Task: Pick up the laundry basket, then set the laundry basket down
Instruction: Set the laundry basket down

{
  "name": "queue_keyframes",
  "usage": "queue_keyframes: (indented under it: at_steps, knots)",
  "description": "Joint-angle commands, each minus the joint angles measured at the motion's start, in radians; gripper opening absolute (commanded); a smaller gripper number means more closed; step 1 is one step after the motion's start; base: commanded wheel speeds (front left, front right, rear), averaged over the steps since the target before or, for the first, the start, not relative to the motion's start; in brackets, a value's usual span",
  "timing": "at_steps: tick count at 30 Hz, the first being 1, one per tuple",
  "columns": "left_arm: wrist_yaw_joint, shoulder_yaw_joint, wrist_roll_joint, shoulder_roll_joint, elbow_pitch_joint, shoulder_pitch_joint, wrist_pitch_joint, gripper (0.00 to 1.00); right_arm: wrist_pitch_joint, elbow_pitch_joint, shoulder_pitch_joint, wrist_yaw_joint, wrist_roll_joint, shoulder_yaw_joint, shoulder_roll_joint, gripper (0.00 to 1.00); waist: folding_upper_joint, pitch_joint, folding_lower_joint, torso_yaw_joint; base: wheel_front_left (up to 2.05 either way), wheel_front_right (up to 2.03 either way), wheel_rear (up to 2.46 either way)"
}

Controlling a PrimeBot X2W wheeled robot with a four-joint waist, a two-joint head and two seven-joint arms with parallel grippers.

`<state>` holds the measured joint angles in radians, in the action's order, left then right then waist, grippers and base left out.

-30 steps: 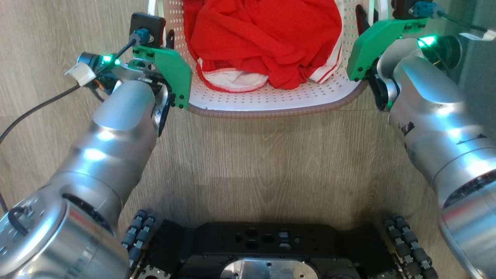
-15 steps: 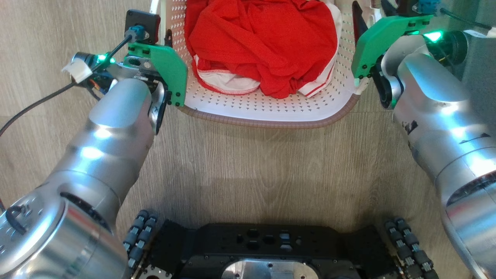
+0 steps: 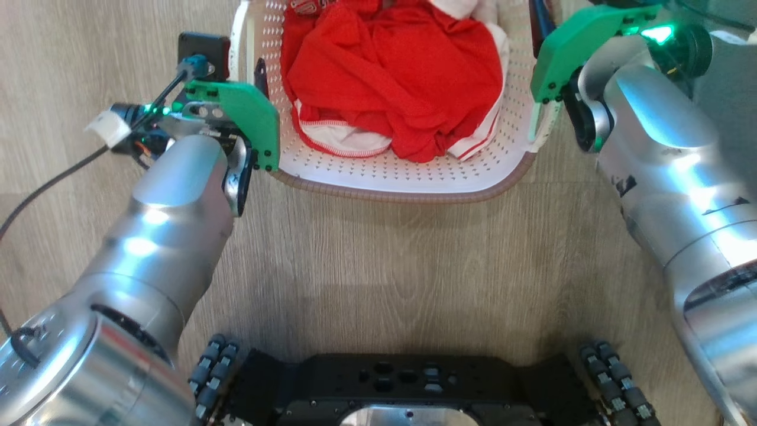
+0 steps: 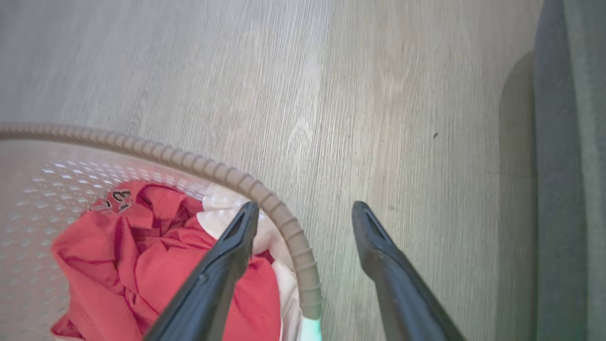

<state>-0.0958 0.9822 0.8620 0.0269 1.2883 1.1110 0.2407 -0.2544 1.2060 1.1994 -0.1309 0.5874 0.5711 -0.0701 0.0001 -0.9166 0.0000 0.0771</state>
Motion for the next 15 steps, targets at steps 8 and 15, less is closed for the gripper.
queue_keyframes:
  at_steps: [8, 15]
  knots:
    - [-0.044, -0.172, -0.044, 0.097, -0.221, -0.084, 0.021, 1.0, -0.007, -0.132, -0.116, 0.0, -0.12, -0.133, 0.02, 1.0, -0.0001, 0.12, 0.0, -0.013, 0.0, 0.0, 0.0]
    - [-0.06, -0.347, -0.201, 0.13, -0.433, -0.258, 0.021, 1.0, -0.007, -0.289, -0.268, 0.0, -0.19, -0.247, 0.02, 1.0, -0.0001, 0.265, 0.0, -0.025, 0.0, 0.0, 0.0]
